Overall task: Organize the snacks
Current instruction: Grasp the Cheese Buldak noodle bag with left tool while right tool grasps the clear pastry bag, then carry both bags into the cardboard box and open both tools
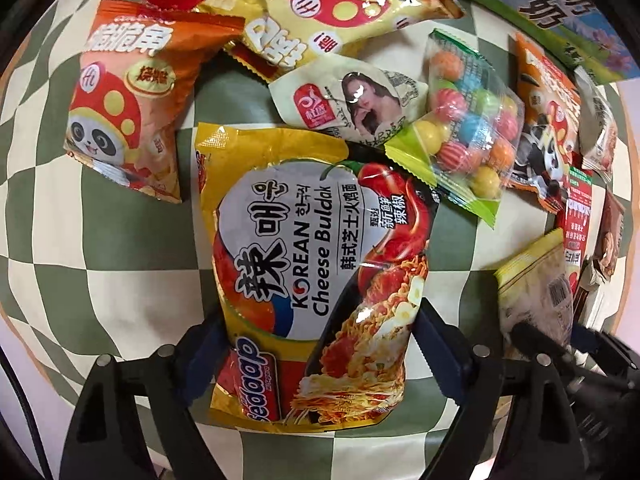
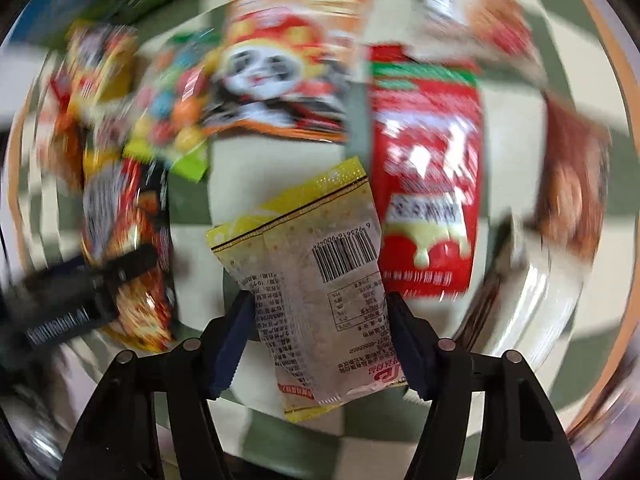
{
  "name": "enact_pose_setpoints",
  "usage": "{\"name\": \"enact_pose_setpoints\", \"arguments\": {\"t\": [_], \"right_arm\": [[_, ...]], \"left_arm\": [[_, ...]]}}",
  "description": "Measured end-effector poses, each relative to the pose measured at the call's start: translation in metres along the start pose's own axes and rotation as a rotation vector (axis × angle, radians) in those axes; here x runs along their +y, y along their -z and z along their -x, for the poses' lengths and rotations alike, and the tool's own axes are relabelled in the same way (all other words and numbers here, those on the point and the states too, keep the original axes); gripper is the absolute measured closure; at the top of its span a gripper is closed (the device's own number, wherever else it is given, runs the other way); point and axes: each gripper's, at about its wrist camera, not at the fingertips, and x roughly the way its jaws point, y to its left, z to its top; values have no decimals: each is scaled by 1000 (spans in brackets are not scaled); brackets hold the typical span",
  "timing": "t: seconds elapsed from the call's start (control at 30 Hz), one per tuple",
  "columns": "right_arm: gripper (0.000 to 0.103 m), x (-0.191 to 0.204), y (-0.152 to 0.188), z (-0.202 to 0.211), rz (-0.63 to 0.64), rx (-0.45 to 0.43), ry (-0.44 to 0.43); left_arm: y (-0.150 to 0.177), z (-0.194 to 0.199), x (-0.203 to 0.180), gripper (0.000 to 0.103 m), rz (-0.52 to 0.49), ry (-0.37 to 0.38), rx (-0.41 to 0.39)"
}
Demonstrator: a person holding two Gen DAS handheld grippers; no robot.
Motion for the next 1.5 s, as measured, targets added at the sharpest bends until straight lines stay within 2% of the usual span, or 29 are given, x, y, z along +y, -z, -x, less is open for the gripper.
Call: {"name": "enact_pose_setpoints", "arguments": {"t": [0.03, 0.13, 0.2, 0.3, 0.47, 0.5, 0.6, 0.63, 0.77, 0.8, 0.9, 1.0, 1.03, 1.17, 1.5], "right_arm": [[37, -9, 4, -2, -85, -2, -42], [37, -25, 14, -10, -226, 10, -142], [35, -28, 17, -17, -224, 43, -189], [21, -14, 20, -25, -116, 47, -135], [21, 24, 18, -49, 30, 40, 8], [22, 27, 18, -55, 36, 38, 34], [40, 41, 13, -65, 31, 34, 64], [41, 41, 15, -68, 38, 31, 81], [41, 54, 35, -74, 60, 35, 102], [40, 61, 41, -70, 56, 37, 102], [35, 56, 42, -73, 12, 46, 77], [35, 57, 44, -80, -12, 39, 73], [35, 57, 46, -82, -16, 37, 75], [35, 56, 49, -90, -18, 16, 97], [52, 62, 86, -77, -37, -50, 111]], "left_arm": [[6, 1, 3, 17, -4, -2, -12], [38, 1, 6, 19, -12, -27, -24], [61, 2, 6, 19, -19, -32, -7], [78, -6, 7, 18, -26, -22, 27], [71, -27, 9, 13, 2, -19, 48], [71, -31, 9, 12, 4, -22, 50], [73, -39, 12, 12, 3, -26, 43], [76, -39, 12, 12, 2, -24, 39], [84, -51, 4, 12, 0, -20, 22], [85, -41, 10, 12, 3, -17, 25], [92, -41, 10, 12, 2, -8, 27], [93, -41, 7, 12, 3, -2, 22], [80, -38, 14, 12, 3, 1, 23], [76, -31, 20, 13, -11, 7, 0], [94, 1, 11, 16, -28, -12, -52]]}}
